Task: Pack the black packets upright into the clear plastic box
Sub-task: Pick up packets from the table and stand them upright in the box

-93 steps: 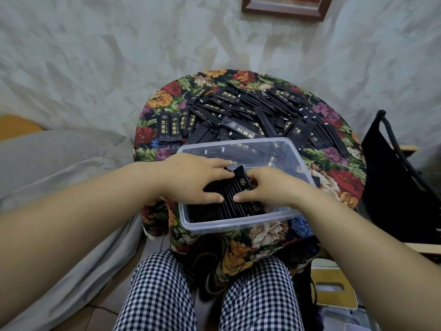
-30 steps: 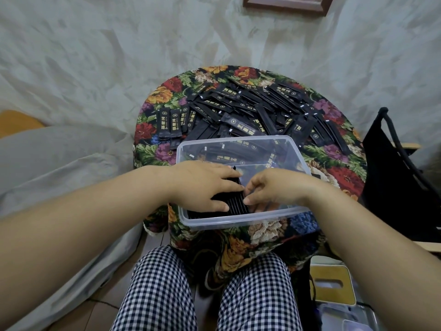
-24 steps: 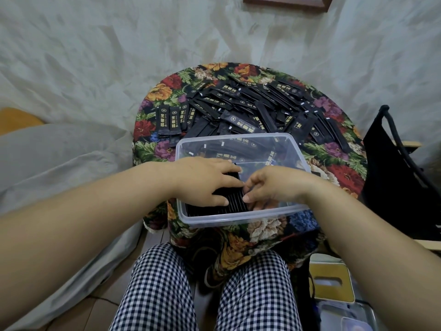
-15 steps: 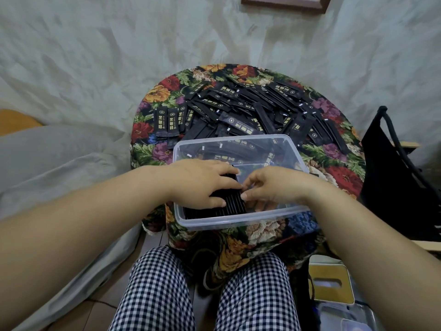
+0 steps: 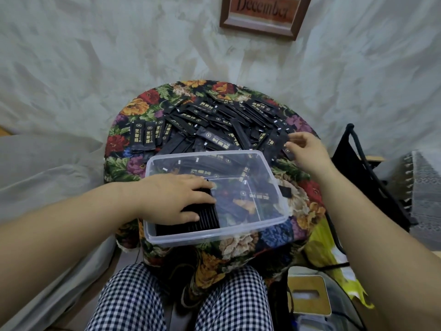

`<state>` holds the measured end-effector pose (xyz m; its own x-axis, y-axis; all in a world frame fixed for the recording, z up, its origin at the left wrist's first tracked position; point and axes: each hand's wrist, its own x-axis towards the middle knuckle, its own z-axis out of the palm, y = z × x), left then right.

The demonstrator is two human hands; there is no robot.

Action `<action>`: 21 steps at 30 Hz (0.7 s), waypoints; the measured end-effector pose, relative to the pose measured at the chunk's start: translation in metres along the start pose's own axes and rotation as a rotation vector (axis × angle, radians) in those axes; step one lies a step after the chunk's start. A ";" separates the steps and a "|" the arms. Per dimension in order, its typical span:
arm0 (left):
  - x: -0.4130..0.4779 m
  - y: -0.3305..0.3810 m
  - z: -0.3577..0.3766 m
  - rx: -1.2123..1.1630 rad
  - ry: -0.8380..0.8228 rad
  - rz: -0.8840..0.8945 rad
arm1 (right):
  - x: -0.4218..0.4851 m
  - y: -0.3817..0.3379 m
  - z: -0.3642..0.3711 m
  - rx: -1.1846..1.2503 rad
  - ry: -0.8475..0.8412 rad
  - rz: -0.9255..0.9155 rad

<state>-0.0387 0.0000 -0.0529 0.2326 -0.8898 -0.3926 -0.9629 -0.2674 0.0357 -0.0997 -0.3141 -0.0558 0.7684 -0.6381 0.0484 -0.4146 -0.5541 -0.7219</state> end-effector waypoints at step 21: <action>-0.001 -0.001 0.003 -0.003 0.042 -0.006 | 0.051 0.011 0.064 -0.163 -0.048 0.060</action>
<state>-0.0384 0.0019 -0.0556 0.2439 -0.9031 -0.3535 -0.9611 -0.2738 0.0363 -0.0337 -0.3188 -0.1055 0.7607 -0.6485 -0.0277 -0.5311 -0.5973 -0.6009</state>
